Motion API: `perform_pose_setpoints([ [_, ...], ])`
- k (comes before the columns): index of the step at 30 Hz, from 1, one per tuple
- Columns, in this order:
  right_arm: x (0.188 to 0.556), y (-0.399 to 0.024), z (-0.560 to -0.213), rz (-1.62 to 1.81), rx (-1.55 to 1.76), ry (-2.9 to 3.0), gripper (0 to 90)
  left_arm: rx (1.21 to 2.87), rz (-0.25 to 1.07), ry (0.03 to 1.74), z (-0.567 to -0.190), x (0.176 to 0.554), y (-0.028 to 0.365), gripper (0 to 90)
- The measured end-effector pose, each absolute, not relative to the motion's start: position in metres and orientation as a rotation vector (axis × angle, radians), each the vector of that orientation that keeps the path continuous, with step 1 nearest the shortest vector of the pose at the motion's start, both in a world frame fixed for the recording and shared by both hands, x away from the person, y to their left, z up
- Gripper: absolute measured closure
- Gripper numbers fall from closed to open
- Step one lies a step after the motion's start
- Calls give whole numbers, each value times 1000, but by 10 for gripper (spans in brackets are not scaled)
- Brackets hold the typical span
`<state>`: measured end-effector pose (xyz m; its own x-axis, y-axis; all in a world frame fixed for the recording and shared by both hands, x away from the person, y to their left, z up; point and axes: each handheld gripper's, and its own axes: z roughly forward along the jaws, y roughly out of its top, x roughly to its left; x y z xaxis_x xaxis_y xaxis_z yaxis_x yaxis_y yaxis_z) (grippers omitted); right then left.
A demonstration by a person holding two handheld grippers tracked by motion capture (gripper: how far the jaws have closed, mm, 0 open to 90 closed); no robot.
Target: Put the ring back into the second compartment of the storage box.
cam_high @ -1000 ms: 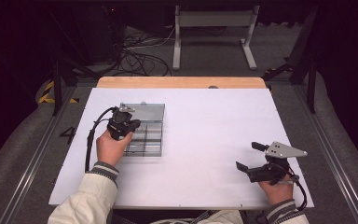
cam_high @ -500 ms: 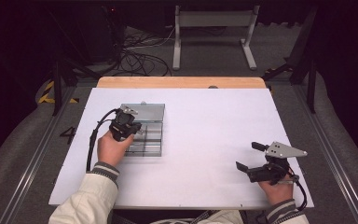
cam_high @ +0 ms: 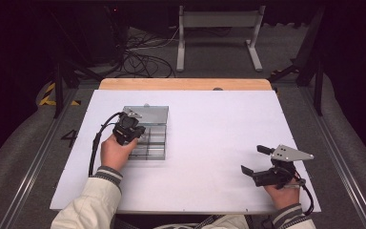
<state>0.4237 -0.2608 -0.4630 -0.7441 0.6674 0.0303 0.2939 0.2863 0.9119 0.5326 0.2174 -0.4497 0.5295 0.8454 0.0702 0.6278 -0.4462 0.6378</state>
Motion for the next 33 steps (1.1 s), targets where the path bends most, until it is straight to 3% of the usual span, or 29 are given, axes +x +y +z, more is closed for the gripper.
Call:
perform_pose_setpoints([
  [12,424,-261,-463,1448,870,2206,20,2191,579,1164,-441,526,218,728],
  [26,424,-260,-463,1449,871,2207,20,2042,586,1086,-412,502,221,452],
  [33,424,-260,-463,1446,867,2210,20,2015,604,1024,-400,485,217,407],
])
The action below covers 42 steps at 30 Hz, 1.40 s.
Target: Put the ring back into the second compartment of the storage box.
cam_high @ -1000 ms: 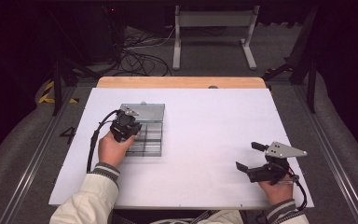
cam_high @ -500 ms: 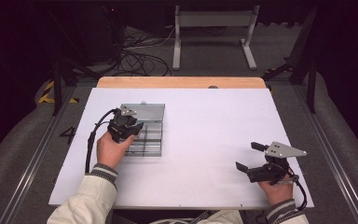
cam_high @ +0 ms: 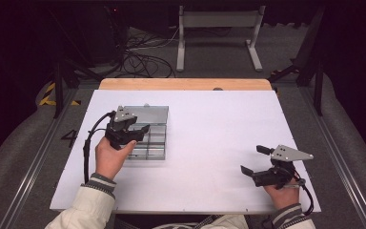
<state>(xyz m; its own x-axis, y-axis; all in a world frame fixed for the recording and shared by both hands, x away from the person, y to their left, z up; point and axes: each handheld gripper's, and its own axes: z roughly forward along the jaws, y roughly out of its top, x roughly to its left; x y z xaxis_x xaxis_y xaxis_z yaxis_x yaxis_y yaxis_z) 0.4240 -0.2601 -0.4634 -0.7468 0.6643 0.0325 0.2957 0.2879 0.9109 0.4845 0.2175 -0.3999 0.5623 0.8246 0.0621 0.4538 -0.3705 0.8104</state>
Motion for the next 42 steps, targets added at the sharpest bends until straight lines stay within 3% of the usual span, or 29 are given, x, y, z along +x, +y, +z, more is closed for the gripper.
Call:
perform_pose_setpoints([
  [16,424,-260,-463,1448,867,2211,21,1974,627,960,-386,457,221,371],
  [24,423,-259,-463,1449,858,2217,20,1893,620,895,-379,434,230,307],
  [42,421,-258,-463,1462,834,2230,20,1823,670,830,-400,394,252,191],
])
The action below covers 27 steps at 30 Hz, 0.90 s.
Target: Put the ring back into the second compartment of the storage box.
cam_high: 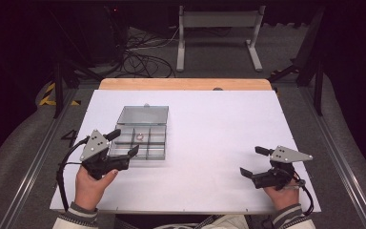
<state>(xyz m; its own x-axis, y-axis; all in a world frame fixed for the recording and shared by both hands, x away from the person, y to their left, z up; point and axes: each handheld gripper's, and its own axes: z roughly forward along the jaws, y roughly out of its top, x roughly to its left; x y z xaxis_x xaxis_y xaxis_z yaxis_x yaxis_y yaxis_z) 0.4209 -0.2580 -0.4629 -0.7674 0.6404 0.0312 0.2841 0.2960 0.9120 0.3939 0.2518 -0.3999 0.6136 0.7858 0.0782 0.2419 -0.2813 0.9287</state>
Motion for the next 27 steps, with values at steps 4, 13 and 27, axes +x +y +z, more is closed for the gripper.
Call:
perform_pose_setpoints([
  [4,420,-257,-463,1466,822,2235,19,1791,655,848,-412,389,257,178],
  [13,420,-257,-463,1468,811,2248,19,1801,653,888,-435,381,265,163],
  [27,418,-256,-463,1474,799,2258,18,1834,587,911,-463,376,274,136],
])
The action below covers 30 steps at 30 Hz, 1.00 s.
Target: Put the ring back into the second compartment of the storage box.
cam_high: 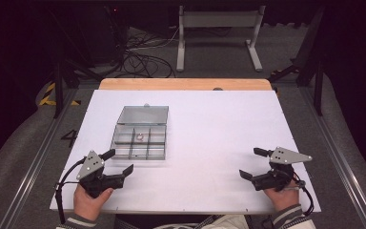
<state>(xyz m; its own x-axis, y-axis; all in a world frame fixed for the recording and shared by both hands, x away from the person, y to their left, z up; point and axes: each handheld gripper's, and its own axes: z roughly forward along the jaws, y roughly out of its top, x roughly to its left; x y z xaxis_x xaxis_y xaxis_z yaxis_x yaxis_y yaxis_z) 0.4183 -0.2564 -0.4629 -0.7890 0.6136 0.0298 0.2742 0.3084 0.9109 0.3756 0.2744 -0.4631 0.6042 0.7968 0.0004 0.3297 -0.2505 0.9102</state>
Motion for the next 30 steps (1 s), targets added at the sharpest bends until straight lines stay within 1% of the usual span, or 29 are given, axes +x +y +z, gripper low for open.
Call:
perform_pose_setpoints([
  [5,418,-257,-463,1473,792,2260,18,1841,575,927,-473,372,277,138],
  [9,417,-257,-462,1477,790,2260,18,1855,614,928,-476,370,278,150],
  [15,417,-257,-463,1478,787,2262,18,1828,628,936,-473,368,279,151],
  [18,417,-257,-463,1476,787,2265,18,1810,609,960,-472,369,281,151],
  [26,417,-256,-463,1480,790,2267,19,1835,596,975,-469,369,281,141],
  [30,417,-256,-463,1481,788,2269,18,1844,620,965,-467,368,279,134],
])
